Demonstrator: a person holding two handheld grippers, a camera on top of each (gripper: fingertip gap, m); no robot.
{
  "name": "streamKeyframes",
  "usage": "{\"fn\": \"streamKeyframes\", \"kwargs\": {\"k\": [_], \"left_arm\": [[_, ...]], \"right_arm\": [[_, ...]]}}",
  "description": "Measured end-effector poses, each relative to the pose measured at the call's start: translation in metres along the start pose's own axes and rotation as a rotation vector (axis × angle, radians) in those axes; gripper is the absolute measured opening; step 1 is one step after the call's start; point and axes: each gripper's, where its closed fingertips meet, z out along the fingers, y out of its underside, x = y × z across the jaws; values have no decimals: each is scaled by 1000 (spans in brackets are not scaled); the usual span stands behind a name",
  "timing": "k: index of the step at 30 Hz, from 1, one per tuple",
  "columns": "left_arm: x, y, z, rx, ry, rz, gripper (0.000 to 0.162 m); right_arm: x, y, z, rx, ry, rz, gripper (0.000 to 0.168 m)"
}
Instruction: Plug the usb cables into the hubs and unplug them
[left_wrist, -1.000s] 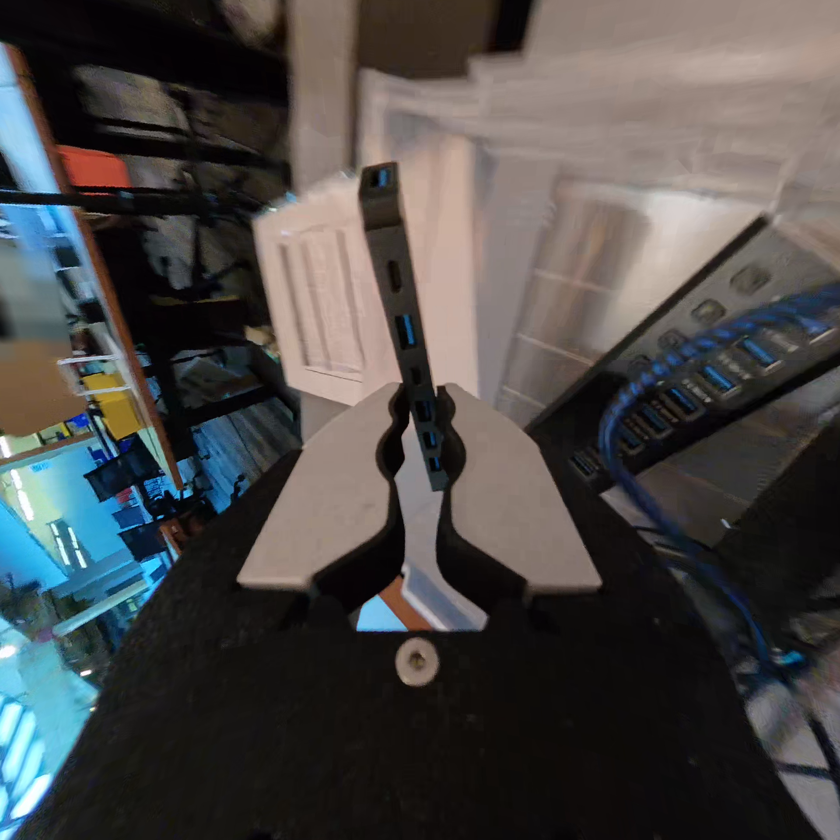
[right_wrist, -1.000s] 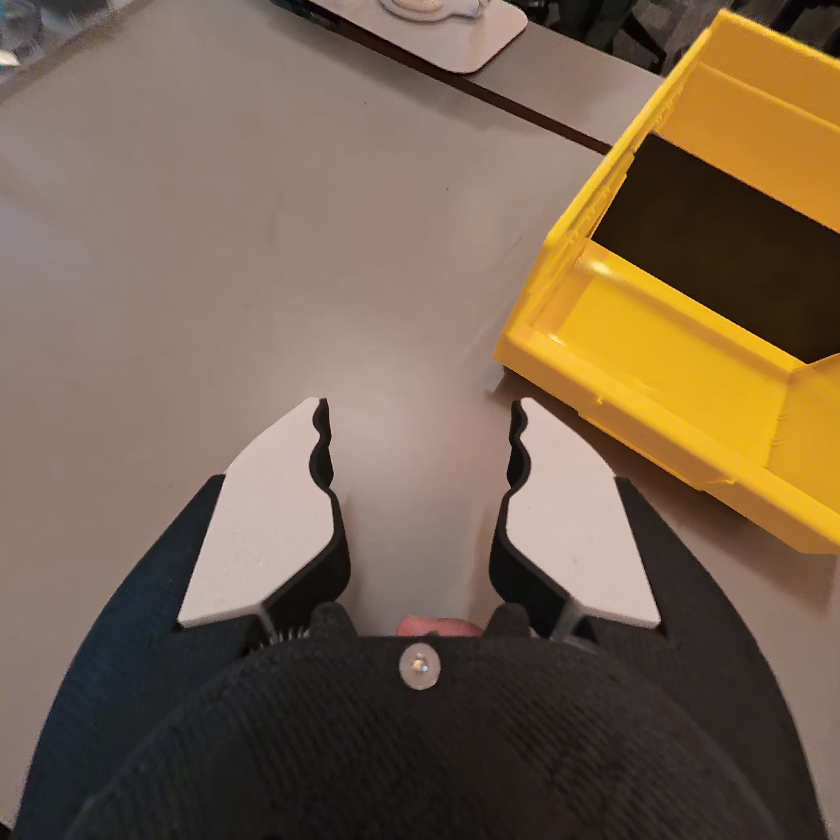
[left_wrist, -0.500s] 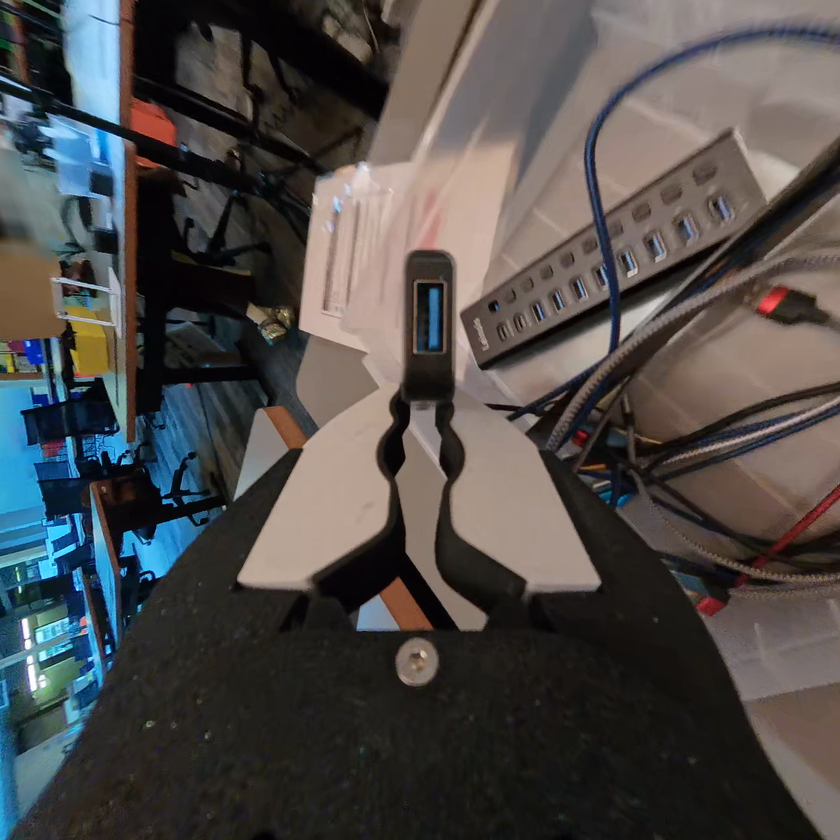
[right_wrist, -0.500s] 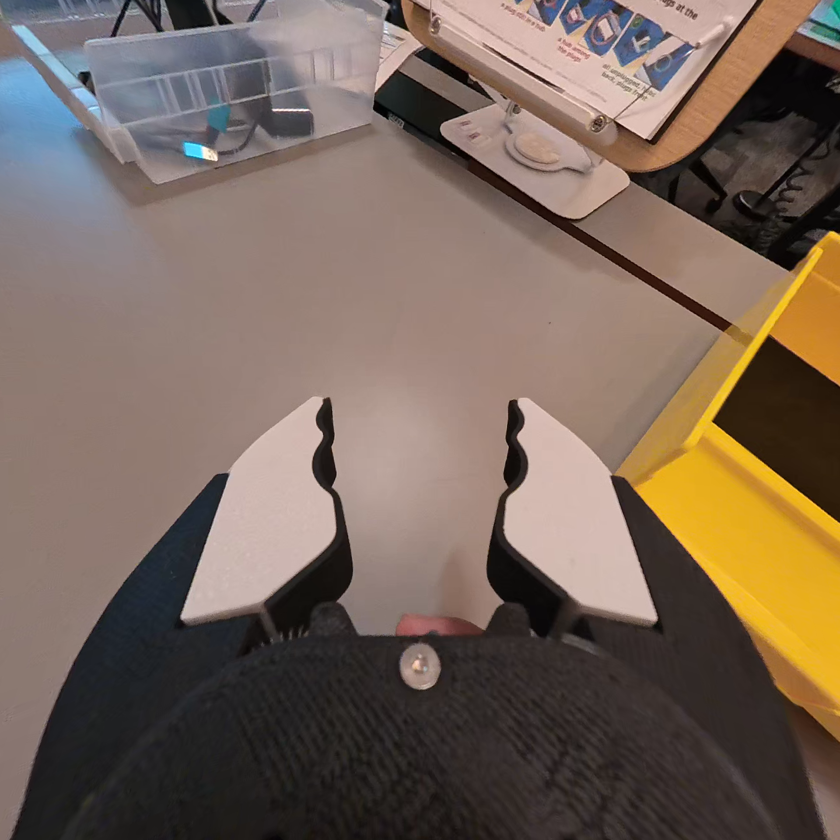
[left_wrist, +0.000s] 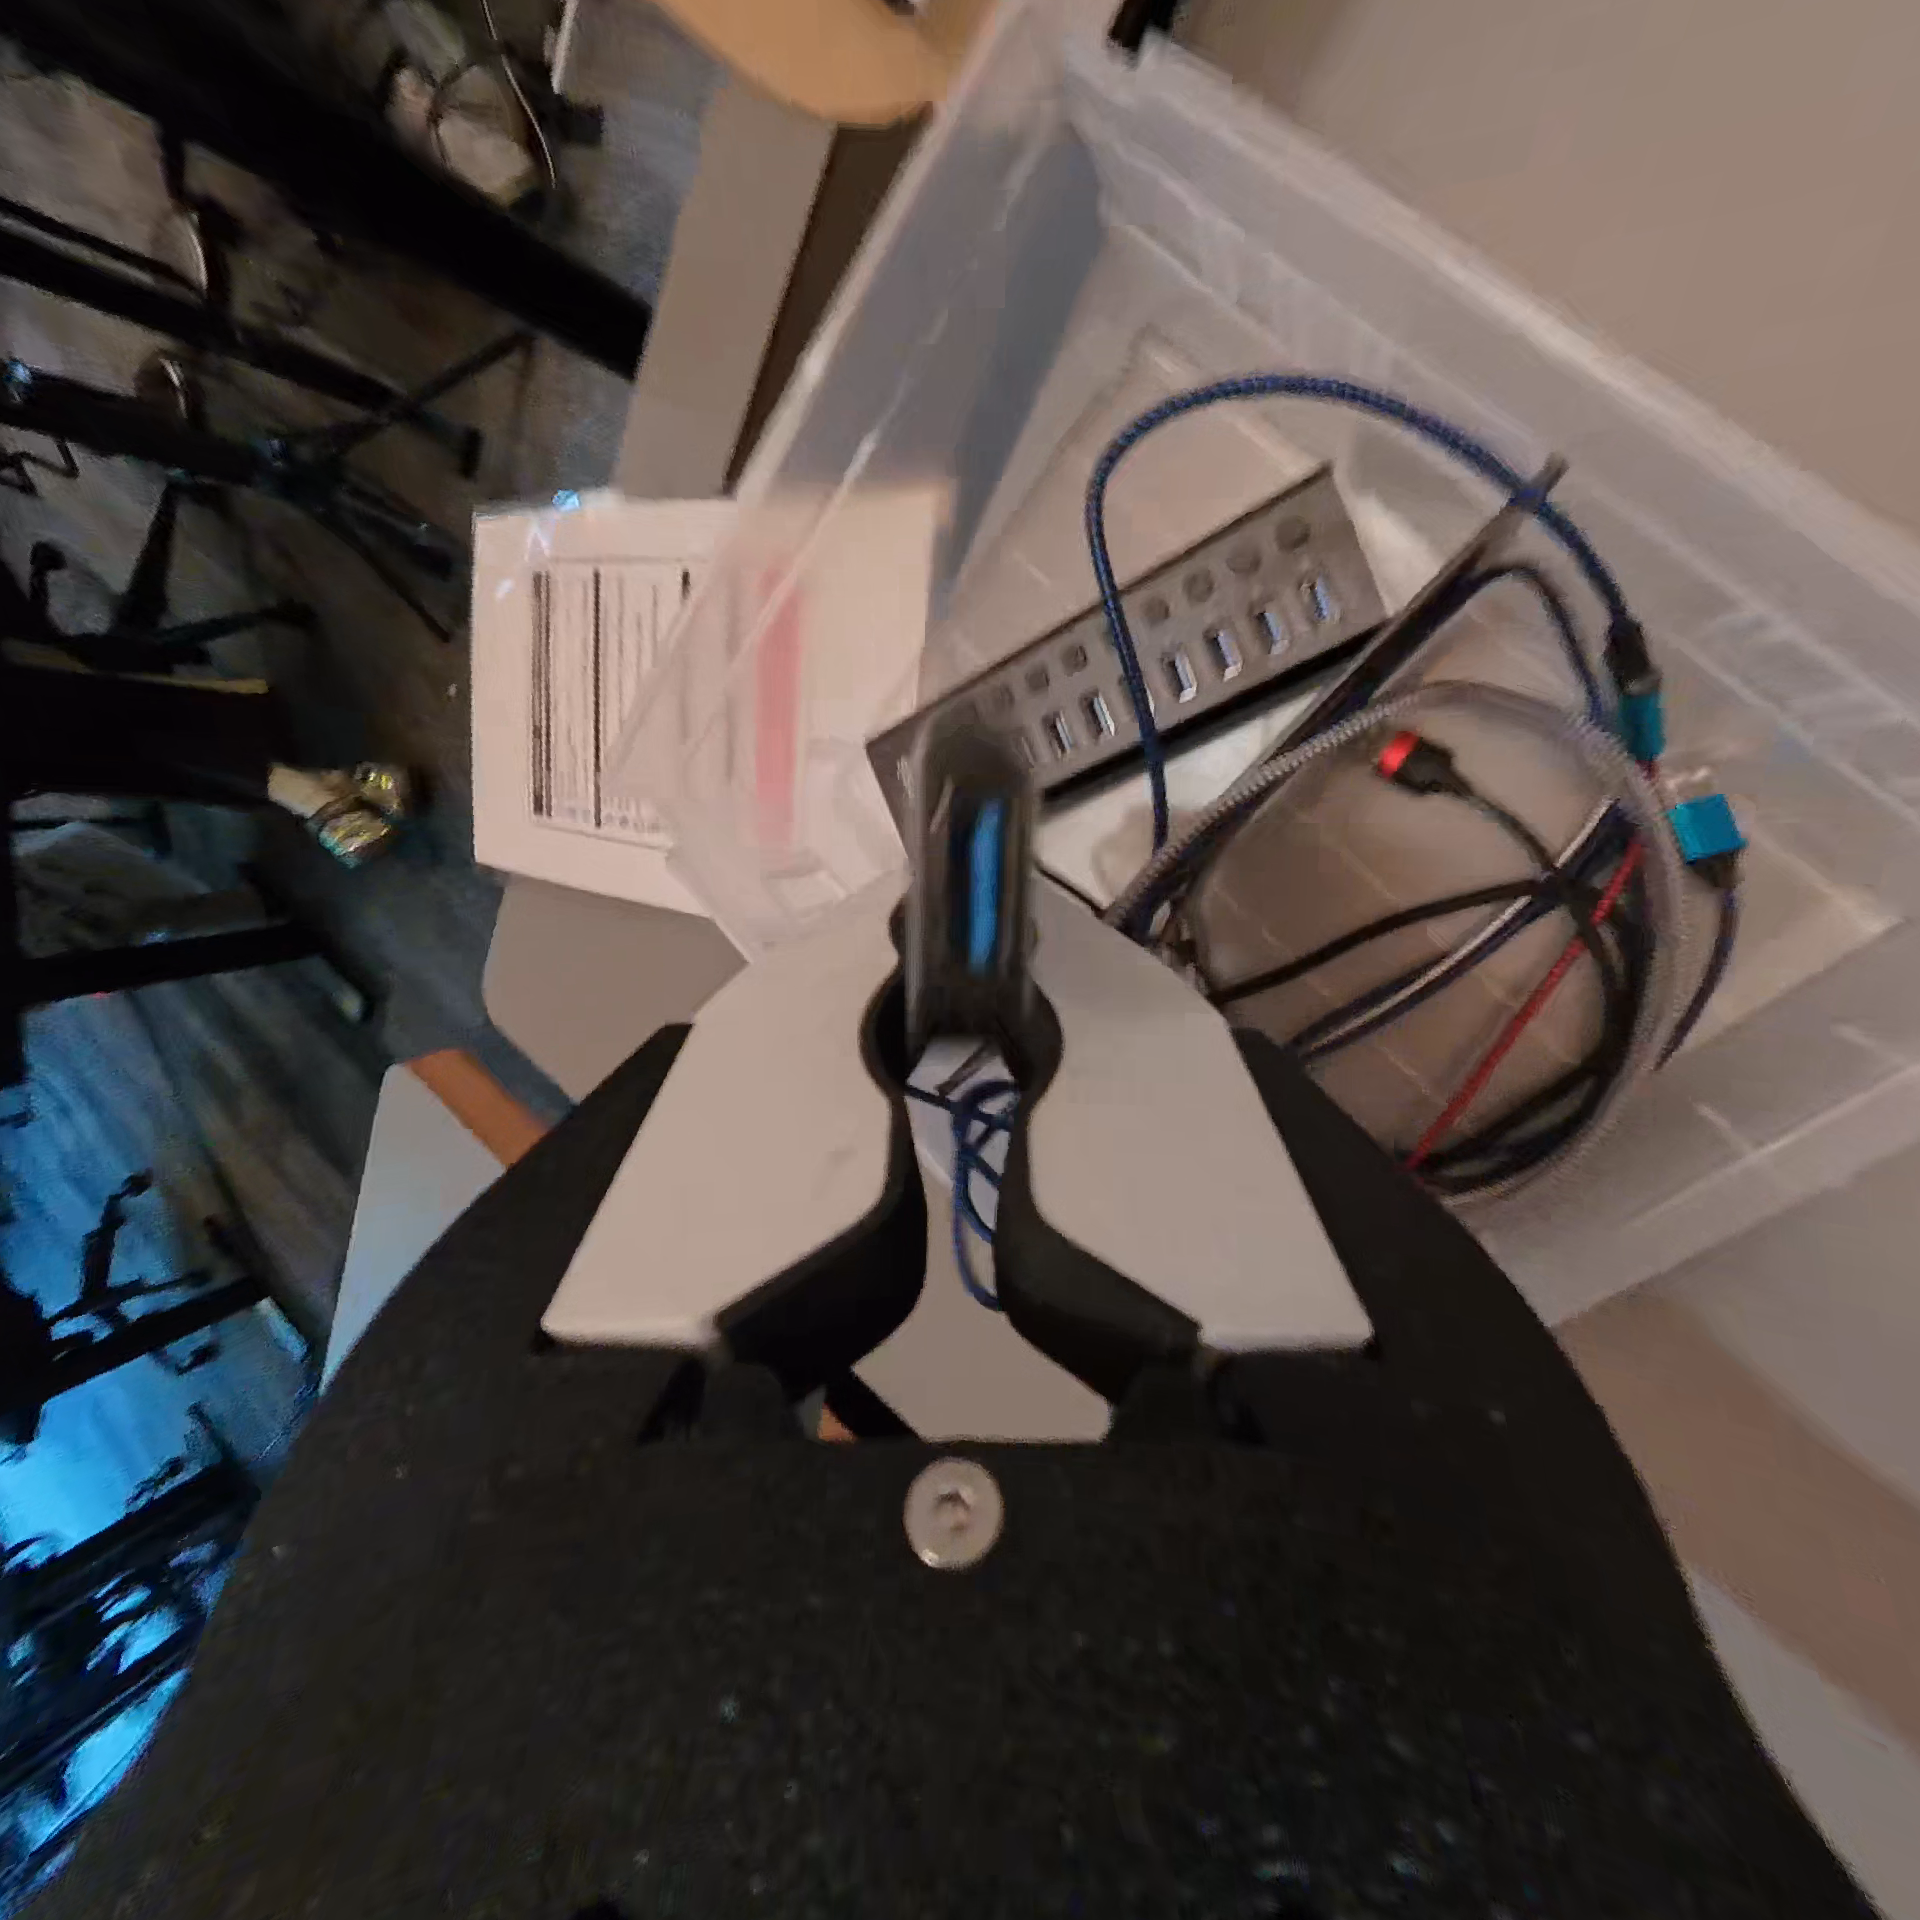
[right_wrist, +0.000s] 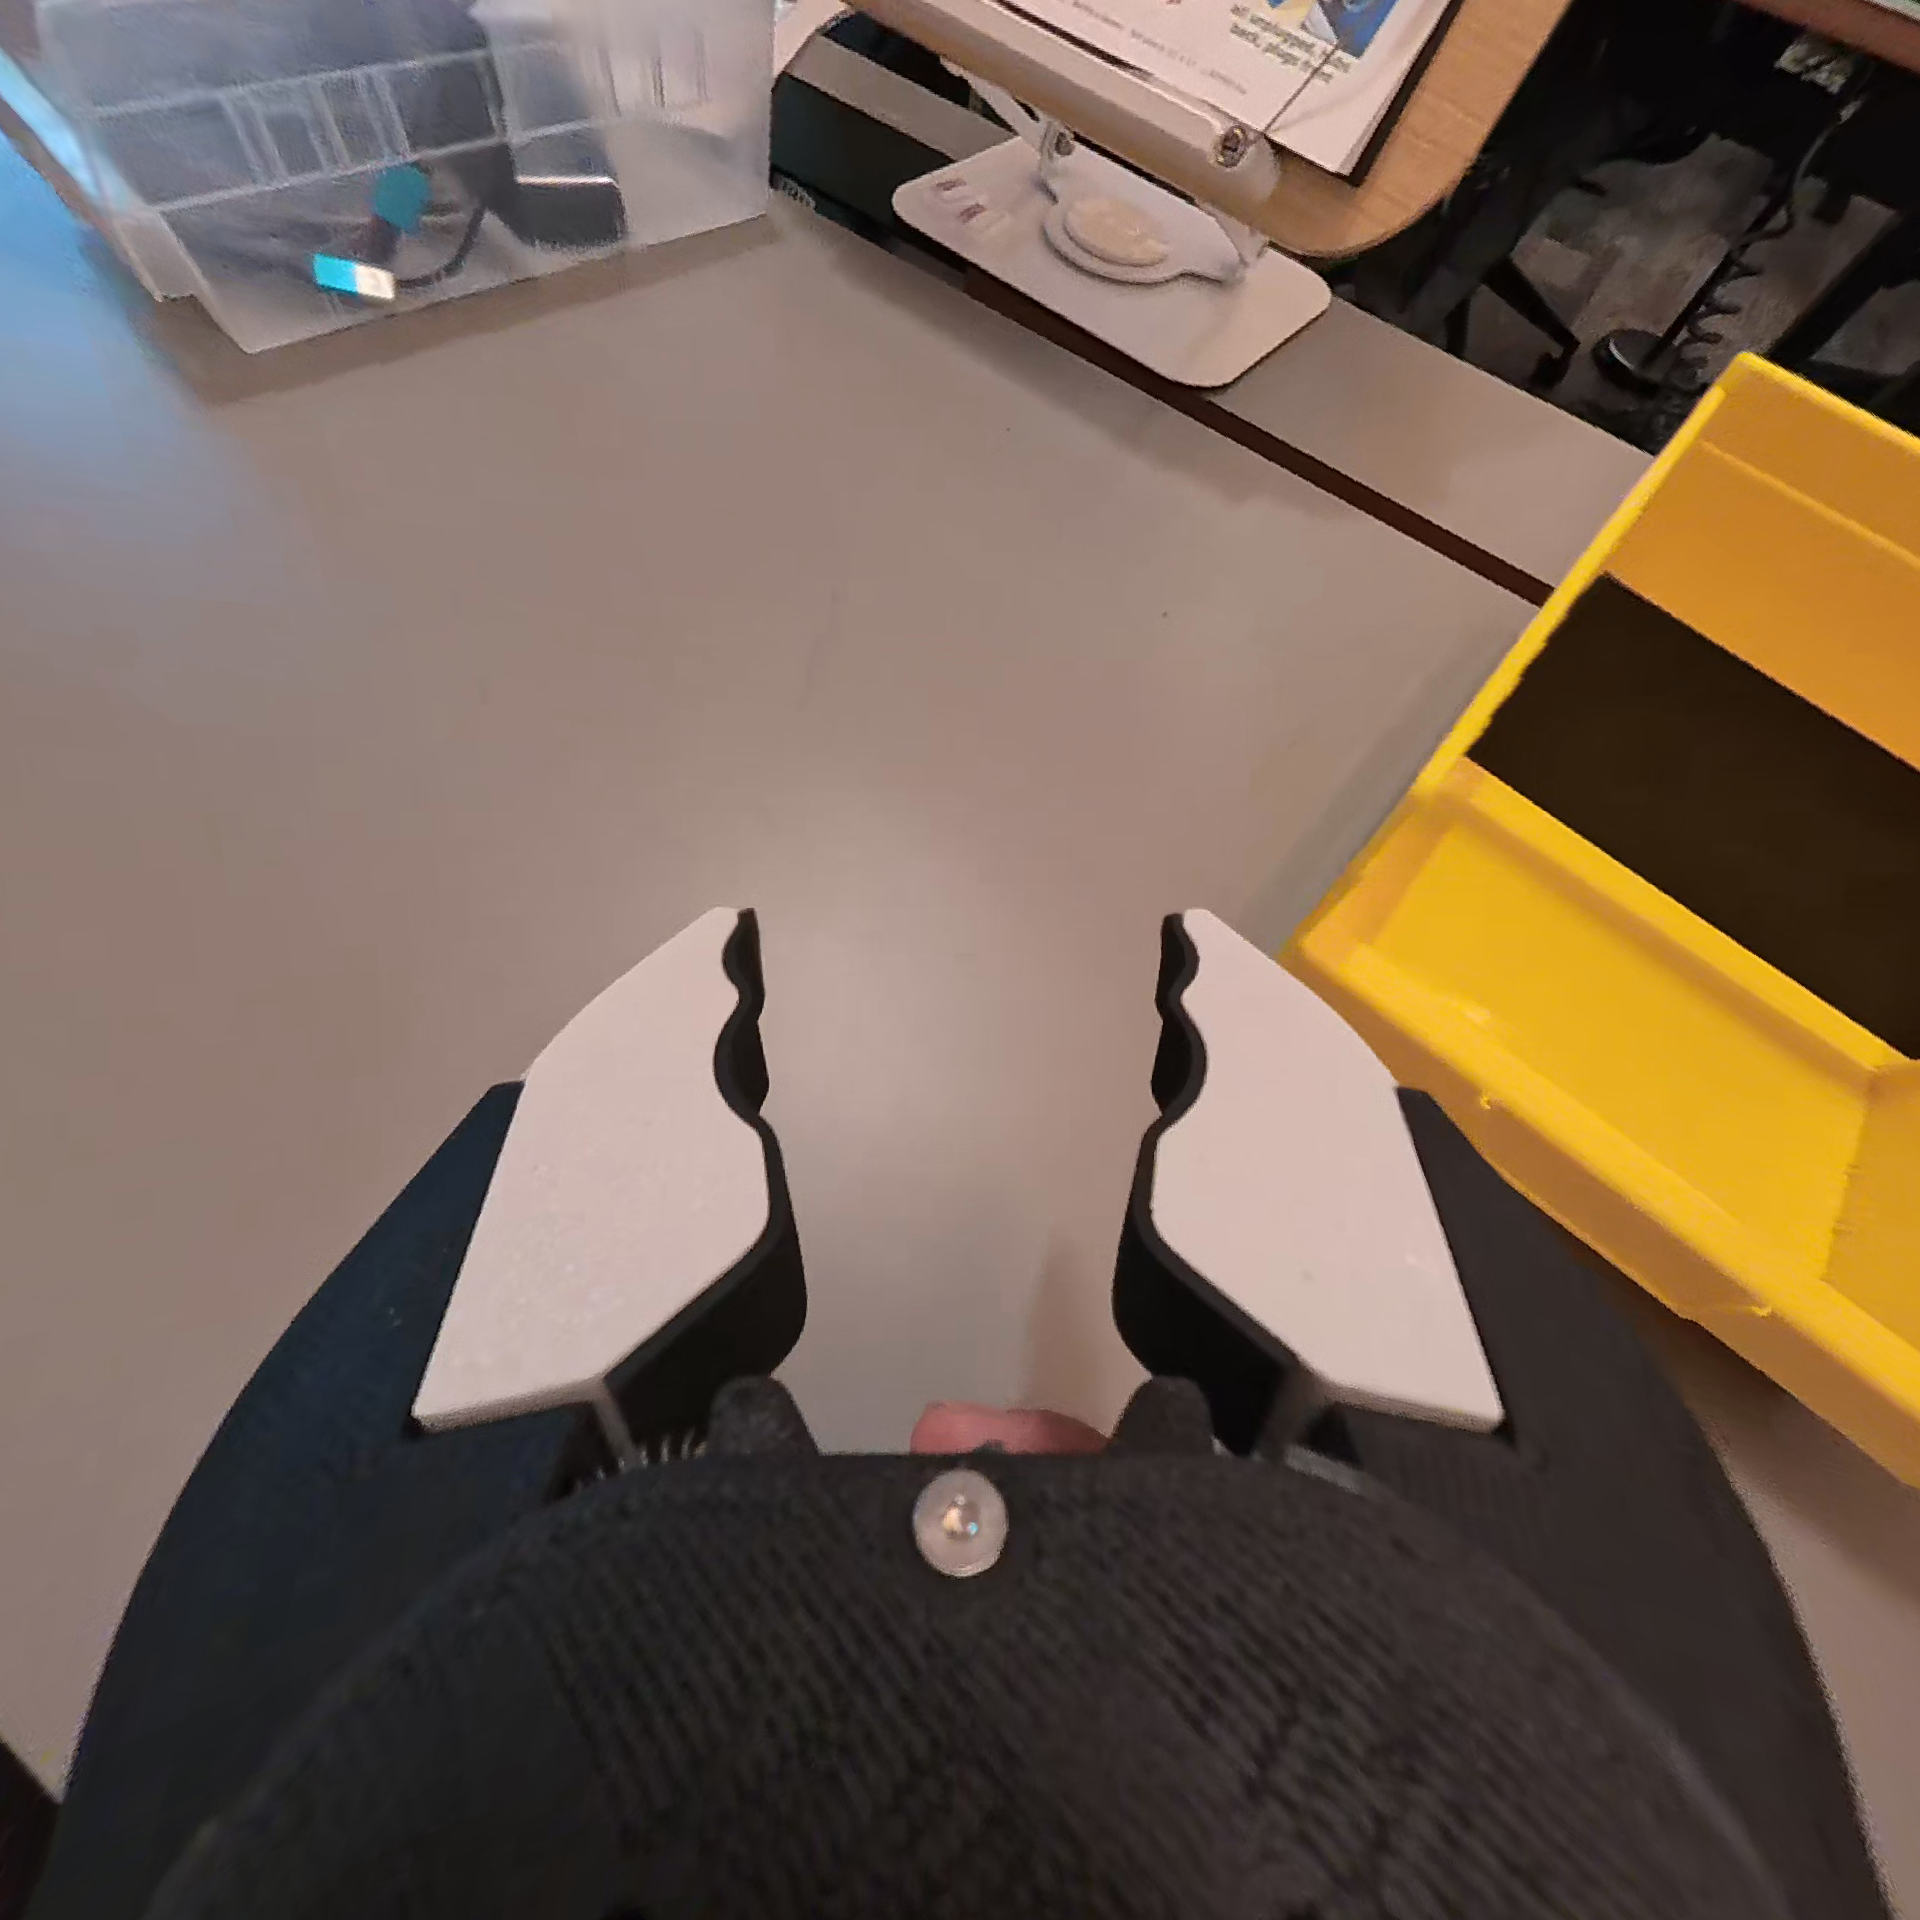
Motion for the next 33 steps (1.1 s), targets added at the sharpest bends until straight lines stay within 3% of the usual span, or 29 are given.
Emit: {"fn": "streamKeyframes", "kwargs": {"k": [9, 20, 25, 28, 33], "left_arm": [[-16, 16, 39, -90, -127, 20, 11], [-35, -11, 84, 57, -205, -137, 10], [-31, -17, 82, 161, -154, -242, 10], [-29, -5, 83, 114, -160, -188, 10], [-58, -18, 55, 366, -272, -376, 10]], "right_arm": [[-1, -5, 3, 18, -10, -13, 73], [-2, 4, 5, 4, -18, -6, 74], [2, 8, 9, 2, -24, 15, 74], [2, 11, 13, -5, -35, 16, 74], [1, 11, 21, -6, -49, 21, 74]]}}
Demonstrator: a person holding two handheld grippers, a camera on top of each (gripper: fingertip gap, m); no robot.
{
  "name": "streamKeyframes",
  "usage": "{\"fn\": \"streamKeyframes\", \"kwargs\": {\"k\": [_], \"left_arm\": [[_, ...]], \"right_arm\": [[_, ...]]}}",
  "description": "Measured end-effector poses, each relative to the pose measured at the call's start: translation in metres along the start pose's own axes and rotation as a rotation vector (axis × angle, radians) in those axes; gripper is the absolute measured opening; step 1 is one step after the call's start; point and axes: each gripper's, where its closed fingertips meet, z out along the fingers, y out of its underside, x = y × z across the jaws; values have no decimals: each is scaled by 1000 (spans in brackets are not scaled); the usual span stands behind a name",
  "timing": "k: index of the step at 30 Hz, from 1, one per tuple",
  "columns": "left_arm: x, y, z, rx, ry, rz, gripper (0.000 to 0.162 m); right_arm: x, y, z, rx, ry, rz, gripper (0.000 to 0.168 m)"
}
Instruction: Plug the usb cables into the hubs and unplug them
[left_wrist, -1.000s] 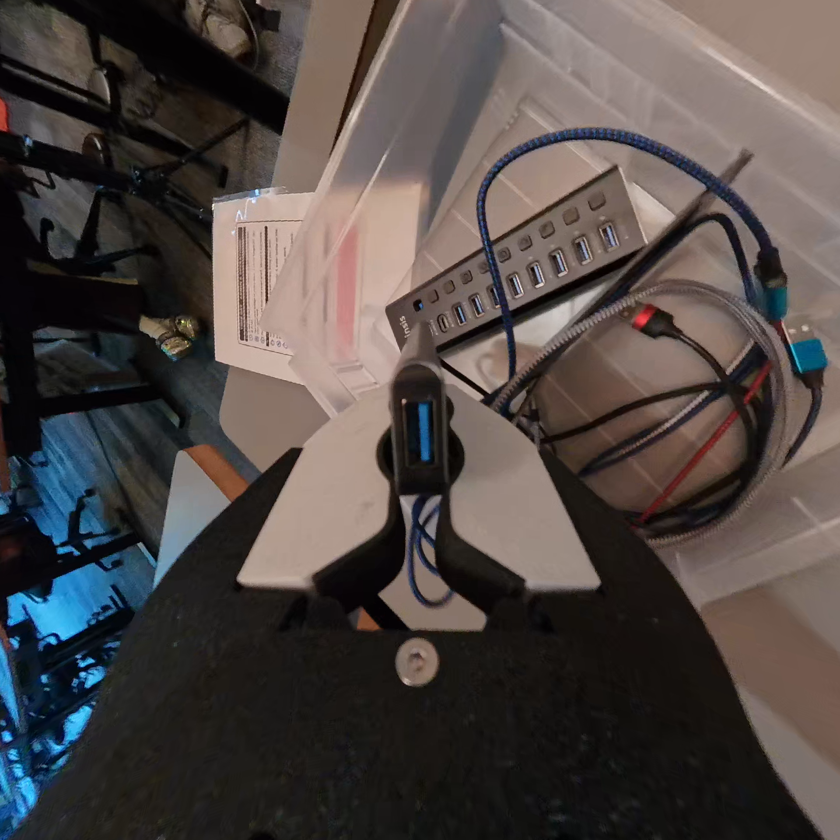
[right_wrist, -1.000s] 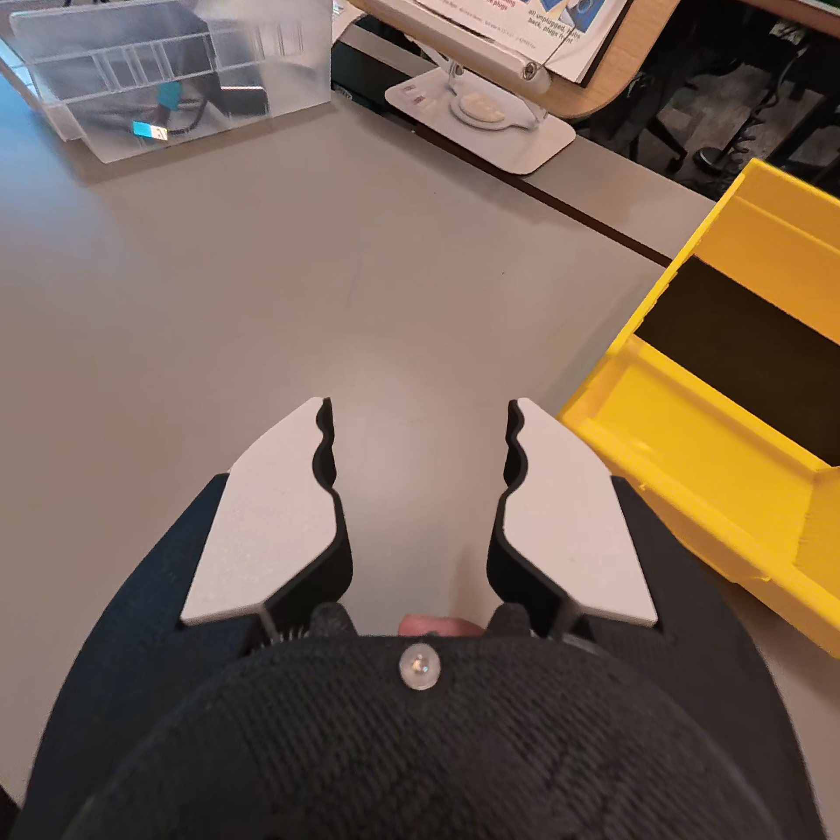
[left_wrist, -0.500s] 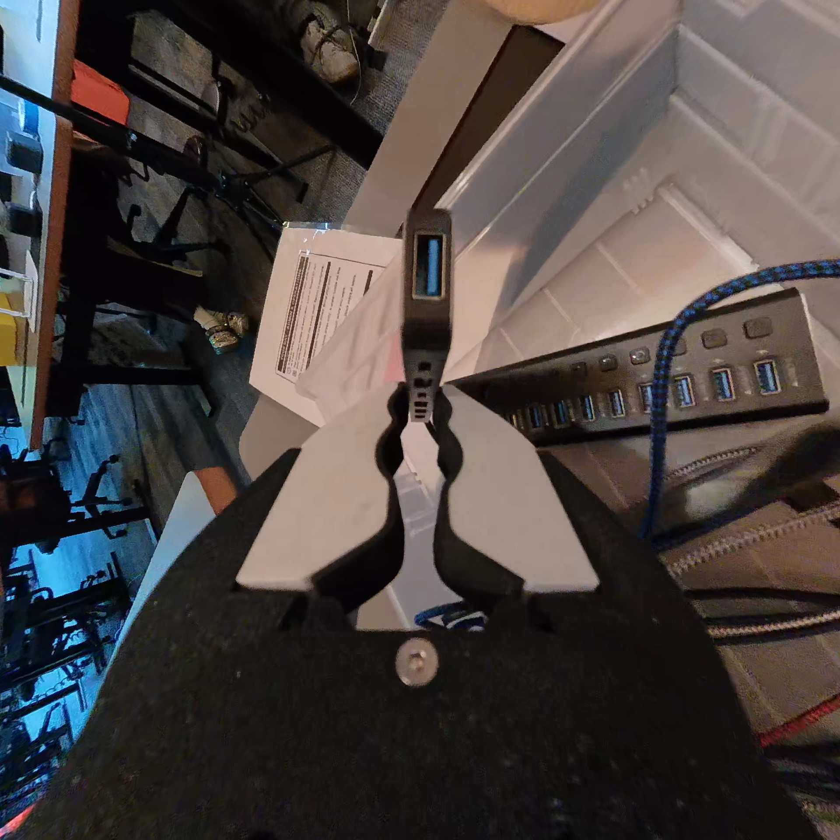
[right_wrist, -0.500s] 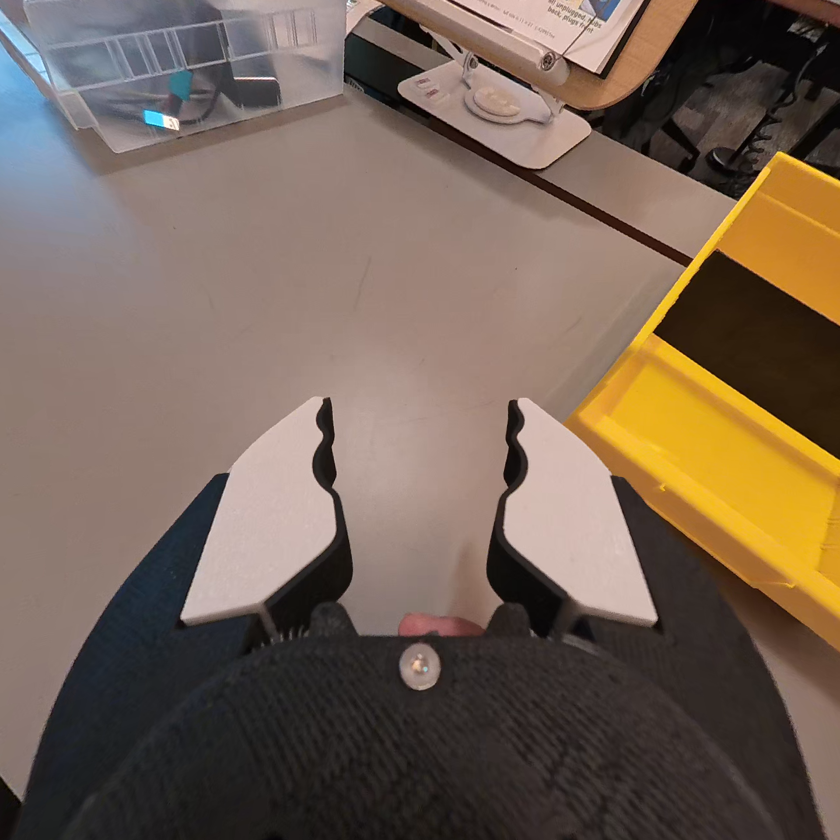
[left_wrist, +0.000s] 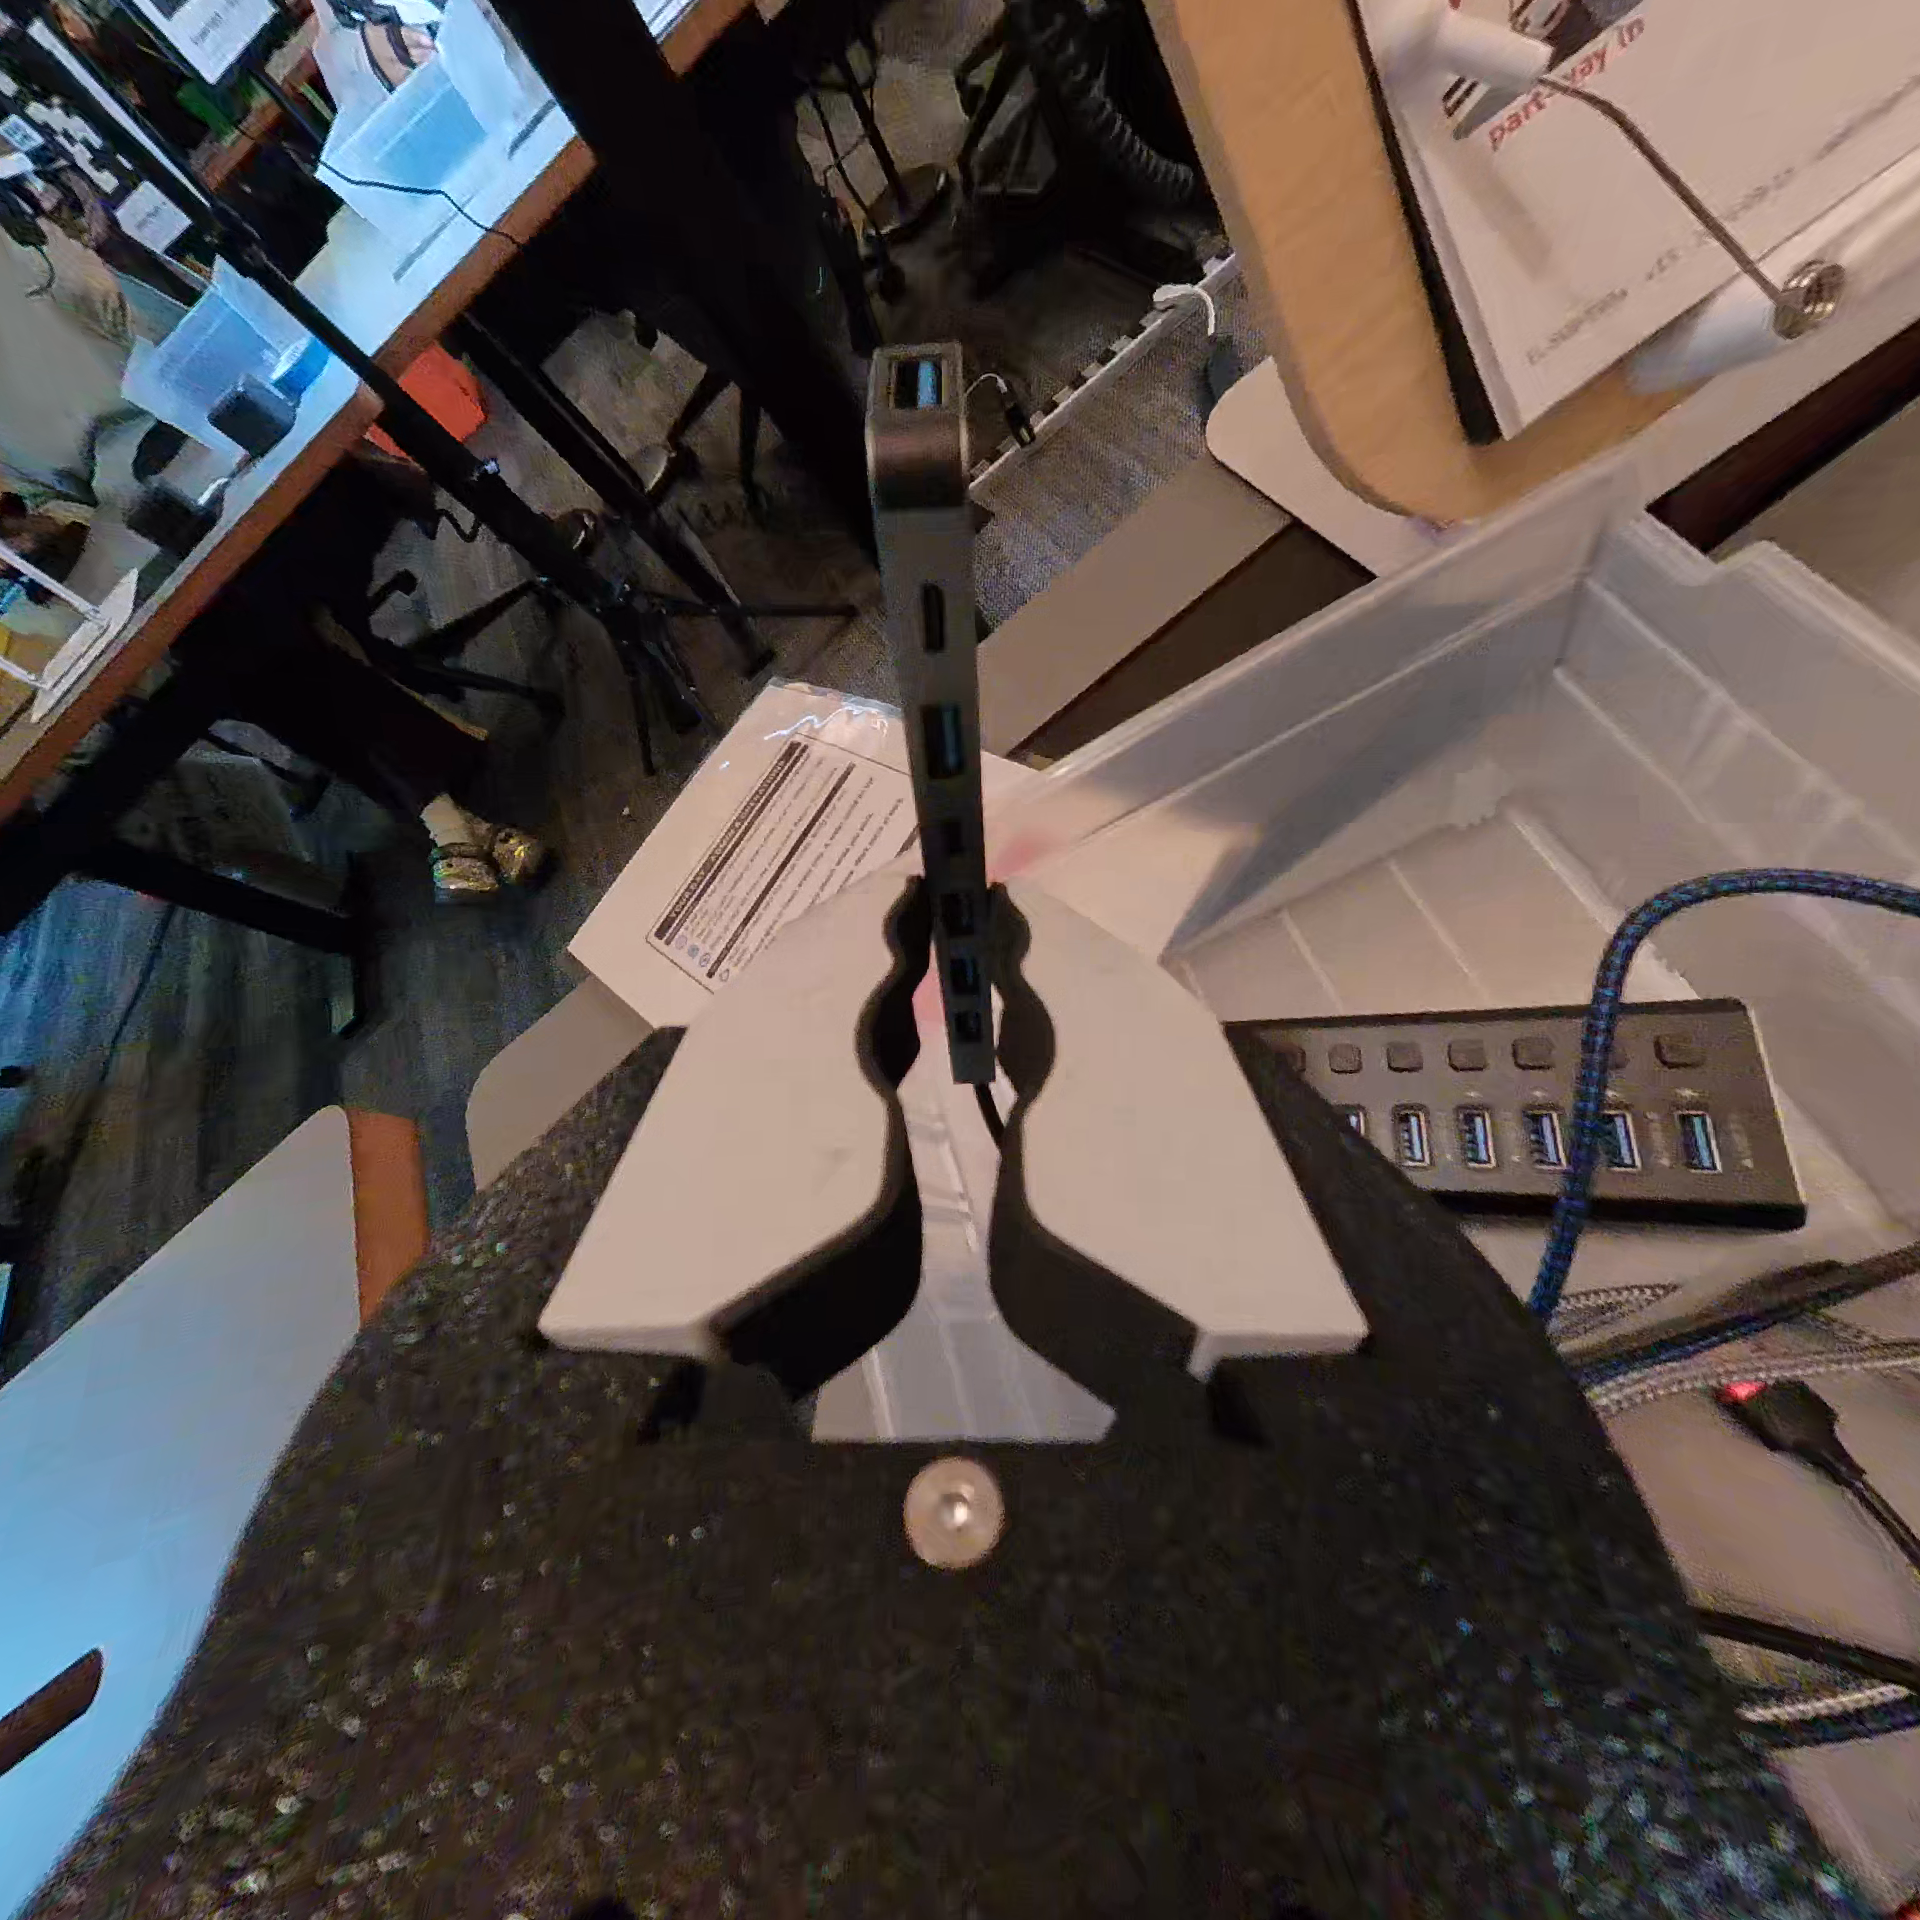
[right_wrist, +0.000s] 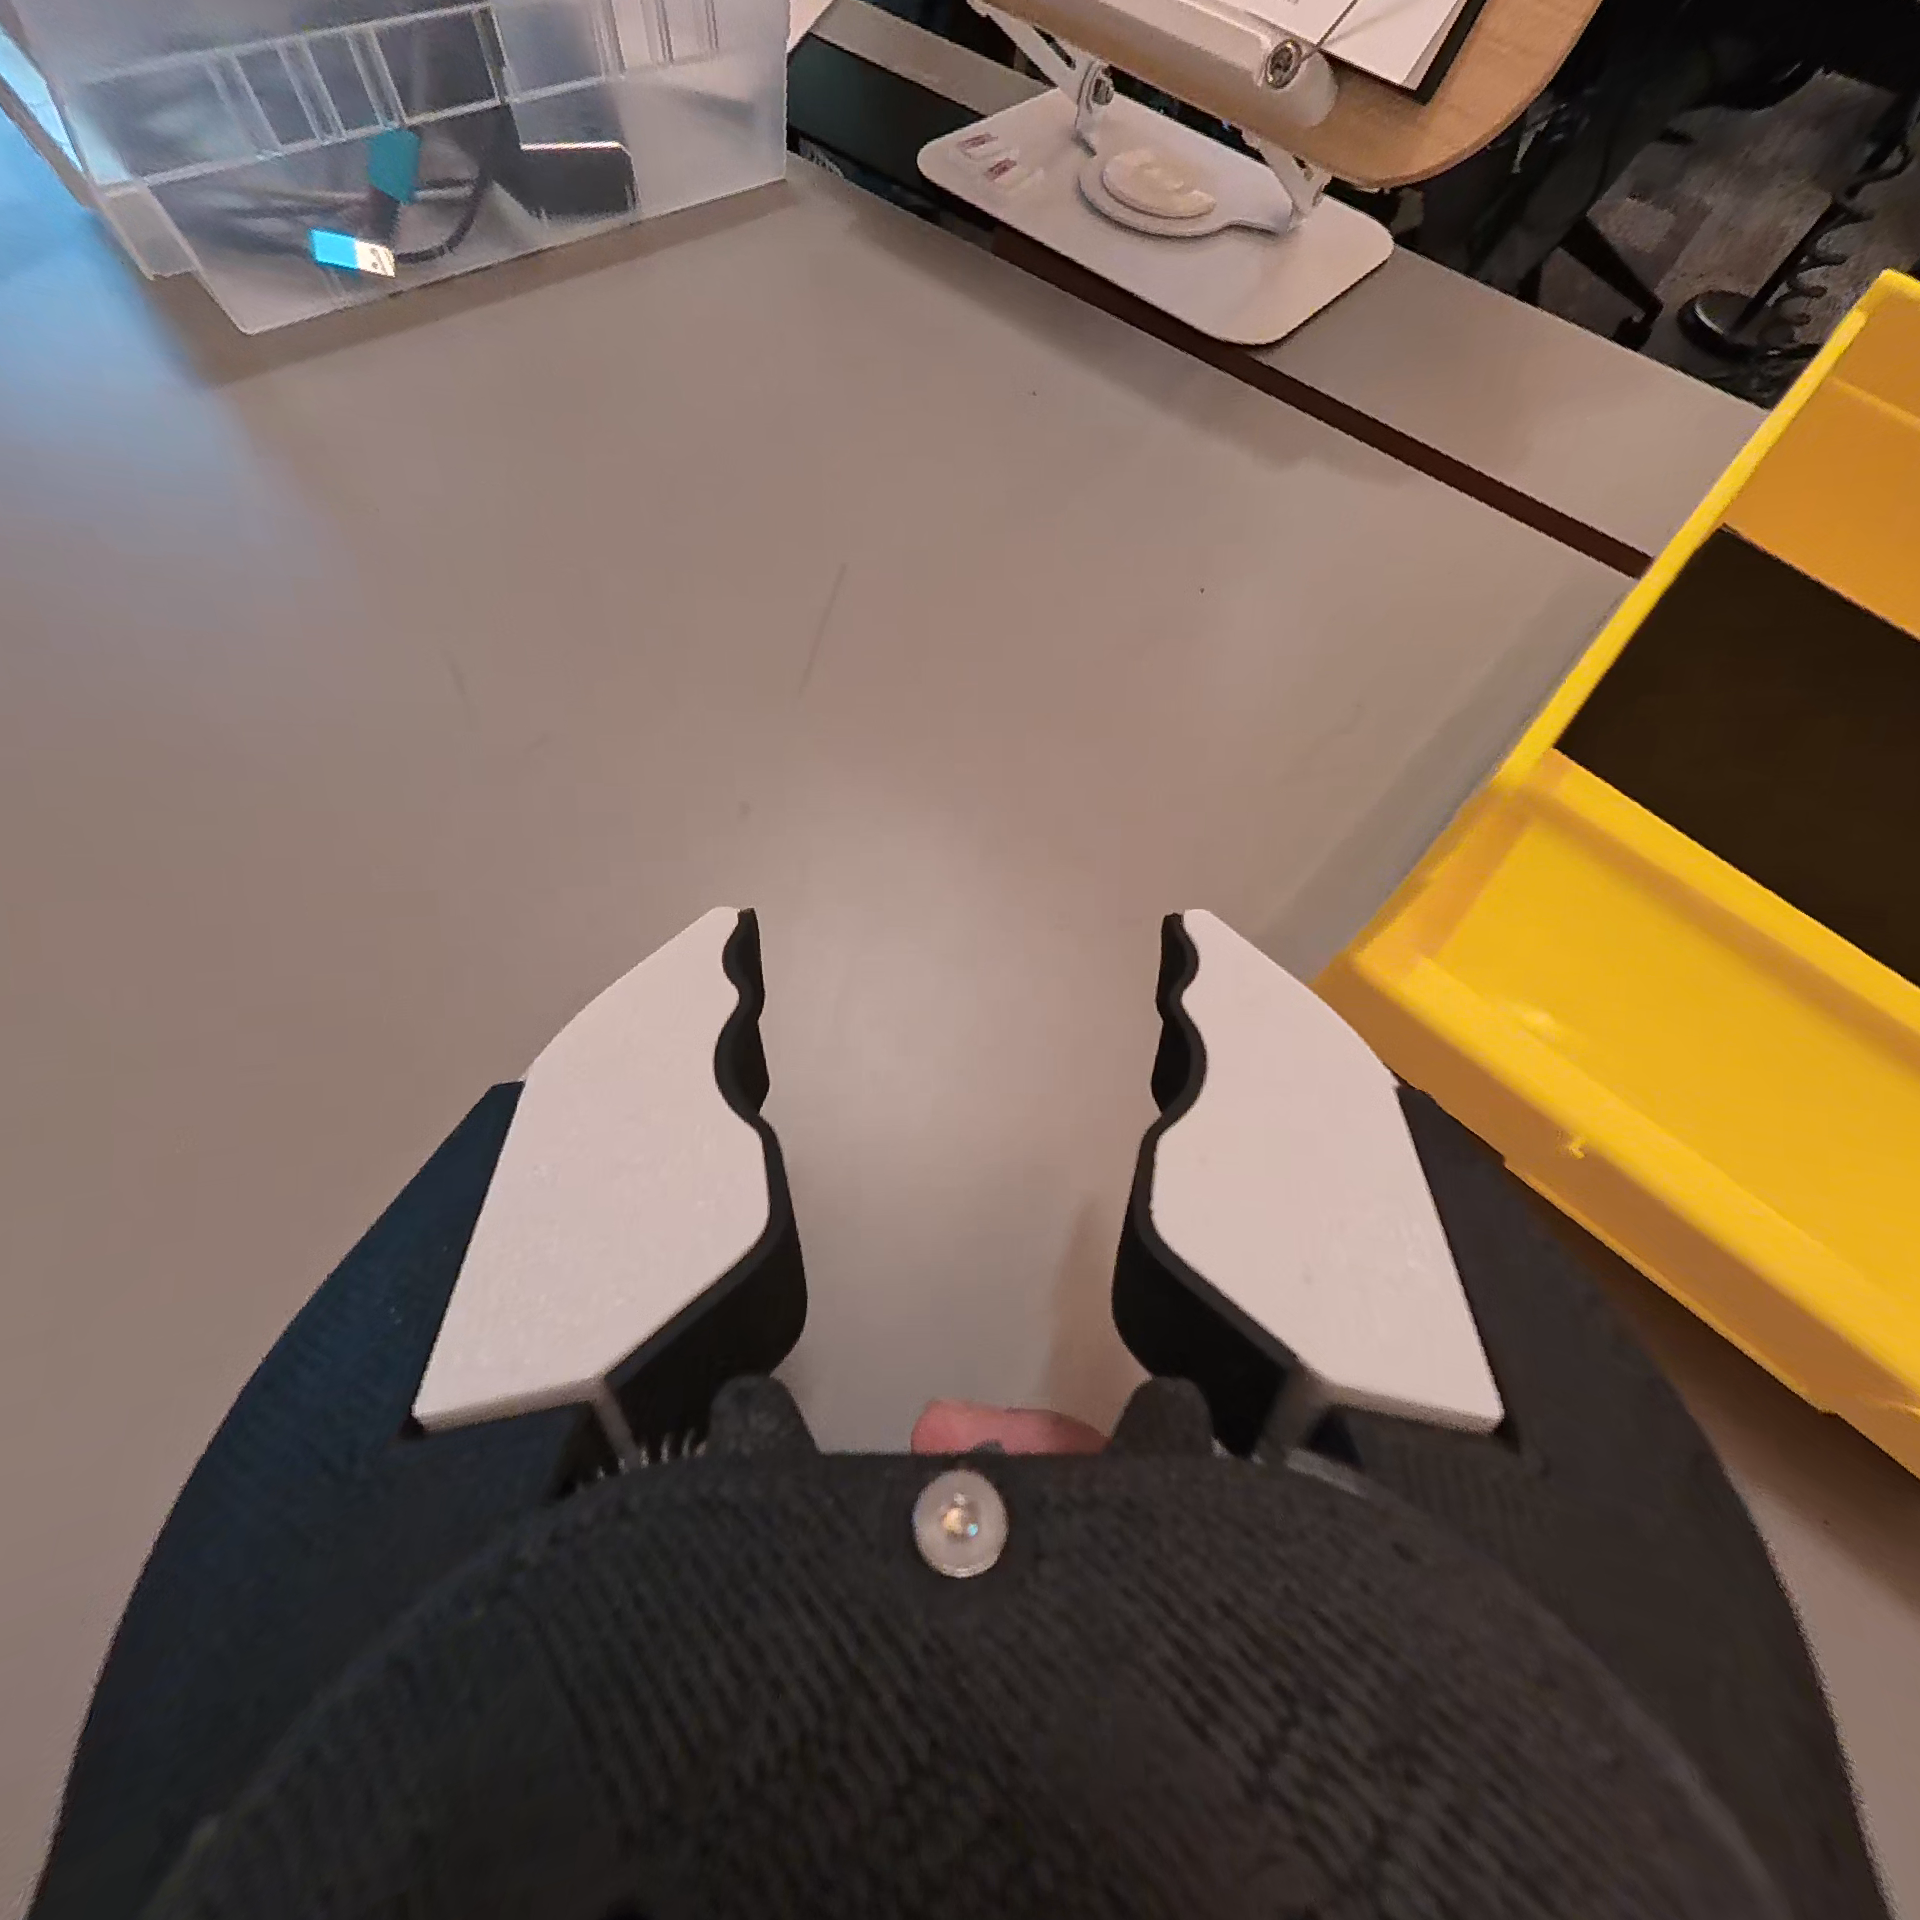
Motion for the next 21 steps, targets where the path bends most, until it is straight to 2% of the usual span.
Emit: {"fn": "streamKeyframes", "kwargs": {"k": [4, 7, 11, 14, 19, 21], "left_arm": [[7, 1, -2, 24, 26, 22, 10], [19, 15, 1, -82, 75, 57, 10], [19, 31, 6, -202, 40, 80, 10], [17, 26, 14, -184, 10, 20, 10], [8, 17, 21, -72, -53, -211, 10], [5, 19, 21, -66, -76, -232, 10]], "right_arm": [[-1, 1, 3, -10, -5, -12, 74], [-2, 2, 5, -8, -11, 0, 74], [-5, 1, 13, -18, -25, -4, 74], [-9, -2, 18, -15, -40, -16, 74], [-12, -4, 22, -18, -50, -21, 74], [-13, -3, 23, -17, -56, -17, 74]]}}
